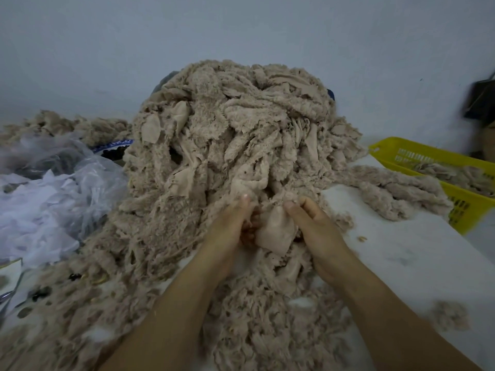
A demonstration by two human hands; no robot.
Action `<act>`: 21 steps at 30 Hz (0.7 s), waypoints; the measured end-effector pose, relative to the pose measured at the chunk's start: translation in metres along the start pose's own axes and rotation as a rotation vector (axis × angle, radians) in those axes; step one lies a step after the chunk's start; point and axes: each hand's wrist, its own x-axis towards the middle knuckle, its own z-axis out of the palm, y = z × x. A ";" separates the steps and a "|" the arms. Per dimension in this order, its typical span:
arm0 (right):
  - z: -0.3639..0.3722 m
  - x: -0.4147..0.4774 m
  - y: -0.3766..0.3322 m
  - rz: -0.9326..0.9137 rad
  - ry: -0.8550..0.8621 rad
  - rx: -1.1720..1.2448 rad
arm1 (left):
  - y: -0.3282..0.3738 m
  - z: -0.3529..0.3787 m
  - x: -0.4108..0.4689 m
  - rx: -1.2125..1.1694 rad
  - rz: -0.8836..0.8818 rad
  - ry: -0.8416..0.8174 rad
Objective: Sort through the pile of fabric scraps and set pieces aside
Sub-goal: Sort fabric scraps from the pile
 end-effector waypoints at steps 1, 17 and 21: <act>0.000 0.000 -0.001 0.005 -0.008 0.017 | -0.001 0.000 -0.003 0.093 0.032 -0.059; -0.029 0.014 -0.001 0.140 0.522 0.322 | 0.013 -0.010 -0.007 -0.118 0.021 0.157; -0.030 0.015 -0.002 0.205 0.506 0.241 | 0.020 -0.028 -0.003 -0.553 -0.100 0.161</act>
